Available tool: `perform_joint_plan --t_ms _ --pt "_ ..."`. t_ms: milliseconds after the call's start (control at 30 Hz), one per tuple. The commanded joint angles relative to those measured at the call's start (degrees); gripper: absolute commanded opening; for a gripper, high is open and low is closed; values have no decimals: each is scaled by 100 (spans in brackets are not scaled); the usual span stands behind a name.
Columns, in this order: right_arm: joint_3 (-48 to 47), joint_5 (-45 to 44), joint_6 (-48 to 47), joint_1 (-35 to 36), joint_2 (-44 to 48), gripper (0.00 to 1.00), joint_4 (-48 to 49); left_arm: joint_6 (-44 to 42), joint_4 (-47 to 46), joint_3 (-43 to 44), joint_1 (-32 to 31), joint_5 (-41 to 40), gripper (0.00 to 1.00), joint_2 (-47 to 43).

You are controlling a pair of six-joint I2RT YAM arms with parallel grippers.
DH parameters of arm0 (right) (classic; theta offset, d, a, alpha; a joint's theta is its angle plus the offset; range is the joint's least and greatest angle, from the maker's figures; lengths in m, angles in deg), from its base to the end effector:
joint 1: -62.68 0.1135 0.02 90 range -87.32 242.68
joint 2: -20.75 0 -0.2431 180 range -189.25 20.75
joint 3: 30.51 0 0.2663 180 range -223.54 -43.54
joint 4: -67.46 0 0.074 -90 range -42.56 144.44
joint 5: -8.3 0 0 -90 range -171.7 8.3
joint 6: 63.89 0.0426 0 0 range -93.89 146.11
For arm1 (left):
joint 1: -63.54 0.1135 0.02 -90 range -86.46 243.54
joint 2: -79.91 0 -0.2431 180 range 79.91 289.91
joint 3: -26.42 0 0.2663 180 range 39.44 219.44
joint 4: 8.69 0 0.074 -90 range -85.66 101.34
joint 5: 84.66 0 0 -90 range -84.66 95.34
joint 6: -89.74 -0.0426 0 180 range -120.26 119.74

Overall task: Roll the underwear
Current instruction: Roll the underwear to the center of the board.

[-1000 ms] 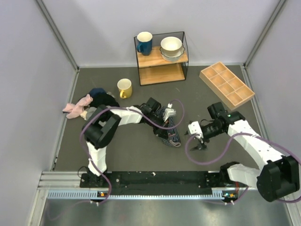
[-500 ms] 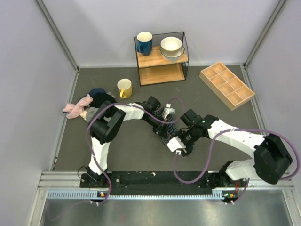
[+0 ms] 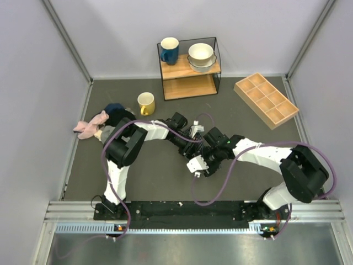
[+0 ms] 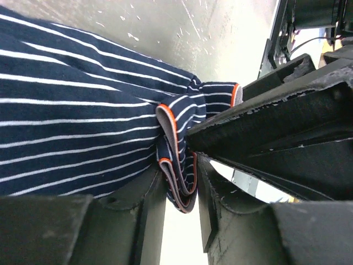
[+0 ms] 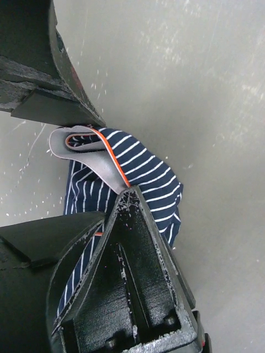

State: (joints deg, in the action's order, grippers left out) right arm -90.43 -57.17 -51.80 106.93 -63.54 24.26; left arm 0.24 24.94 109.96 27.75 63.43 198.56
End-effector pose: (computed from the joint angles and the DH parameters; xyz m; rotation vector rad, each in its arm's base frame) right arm 0.1892 0.2090 0.1413 -2.3481 1.1683 0.3948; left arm 0.2947 -0.2571 0.0837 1.0831 2.4798 -1.5776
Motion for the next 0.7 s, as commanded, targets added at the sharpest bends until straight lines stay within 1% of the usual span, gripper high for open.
perform_joint_plan --t_ms 0,100,133,167,233,267,333,367,433,467,533,567,600,633,667 --pt "66 -291 162 84 -166 60 521 188 -389 -91 151 -192 35 -324" --pt "66 -379 232 84 -280 55 556 285 -513 -196 212 -245 38 -640" --pt "58 -379 250 84 -298 54 565 328 -539 -223 239 -306 41 -720" --pt "31 -388 285 84 -316 50 556 355 -600 -293 274 -333 42 -816" --pt "23 -344 381 84 -368 45 556 425 -671 -398 388 -455 43 -1132" --pt "-4 -344 399 75 -360 42 548 434 -724 -521 441 -621 43 -1247" --pt "-21 -257 469 49 -360 40 548 460 -794 -697 599 -868 44 -1633" --pt "-48 -221 504 31 -351 38 513 461 -829 -898 652 -1139 44 -1774" --pt "-92 -72 575 -57 -369 36 478 557 -1101 -1206 827 -1448 45 -2248" --pt "-144 -19 601 -83 -377 36 425 609 -1250 -1555 872 -1571 45 -2424" --pt "-223 174 663 -171 -430 35 320 715 -1785 -1979 942 -1993 45 -3056" --pt "-345 244 689 -197 -517 34 241 715 -1996 -2442 942 -2116 45 -3302" --pt "-425 410 698 -223 -579 33 5 715 -2303 -2725 934 -2204 45 -3827" --pt "-513 499 724 -259 -632 33 -110 715 -3011 -3032 916 -2257 46 -4128" --pt "-688 587 724 -285 -702 32 -277 689 -3349 -3653 899 -2327 46 -4453"
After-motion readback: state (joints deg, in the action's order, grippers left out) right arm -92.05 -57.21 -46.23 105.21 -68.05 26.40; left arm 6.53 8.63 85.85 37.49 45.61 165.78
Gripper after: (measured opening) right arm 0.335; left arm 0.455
